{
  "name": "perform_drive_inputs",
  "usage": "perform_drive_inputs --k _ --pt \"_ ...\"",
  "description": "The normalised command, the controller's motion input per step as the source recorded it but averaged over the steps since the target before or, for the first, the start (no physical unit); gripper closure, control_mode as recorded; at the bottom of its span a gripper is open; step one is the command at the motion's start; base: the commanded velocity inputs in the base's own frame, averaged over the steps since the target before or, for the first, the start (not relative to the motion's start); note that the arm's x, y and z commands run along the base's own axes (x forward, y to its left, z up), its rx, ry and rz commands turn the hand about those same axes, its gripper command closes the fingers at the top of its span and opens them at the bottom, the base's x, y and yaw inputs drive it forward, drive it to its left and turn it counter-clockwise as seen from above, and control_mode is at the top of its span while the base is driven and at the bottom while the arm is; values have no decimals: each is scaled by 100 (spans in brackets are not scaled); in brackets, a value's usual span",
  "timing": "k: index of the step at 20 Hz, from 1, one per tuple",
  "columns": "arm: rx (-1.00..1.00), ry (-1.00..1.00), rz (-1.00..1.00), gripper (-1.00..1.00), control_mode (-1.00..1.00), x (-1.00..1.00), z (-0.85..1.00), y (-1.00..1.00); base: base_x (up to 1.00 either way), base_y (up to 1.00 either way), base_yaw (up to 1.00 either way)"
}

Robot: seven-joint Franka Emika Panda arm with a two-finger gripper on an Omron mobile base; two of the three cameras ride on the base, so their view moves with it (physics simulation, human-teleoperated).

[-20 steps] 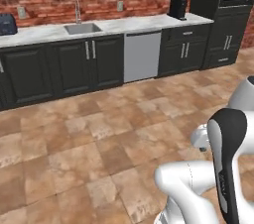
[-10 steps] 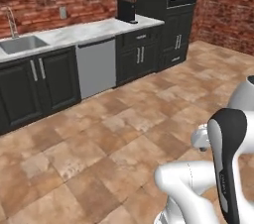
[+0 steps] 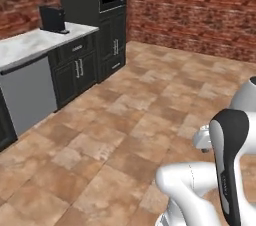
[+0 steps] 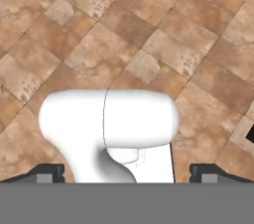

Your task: Four empty soda cans are scattered around the kitchen. Gather all the cans and cluster them next to the stove for recycling.

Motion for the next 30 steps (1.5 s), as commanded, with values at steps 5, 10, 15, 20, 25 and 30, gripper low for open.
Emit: perform_drive_inputs --k 5,10,15,20,25,30 --pt "0 0 0 -100 100 0 0 0 100 0 -53" --pt "0 0 0 -100 100 0 0 0 100 0 -46" --pt "0 0 0 -100 100 0 0 0 100 0 -39" --pt "0 0 0 -100 100 0 0 0 100 10 -18" --pt "0 0 0 -100 100 0 0 0 100 39 -2" --pt "0 0 0 -100 100 0 0 0 100 31 -3"
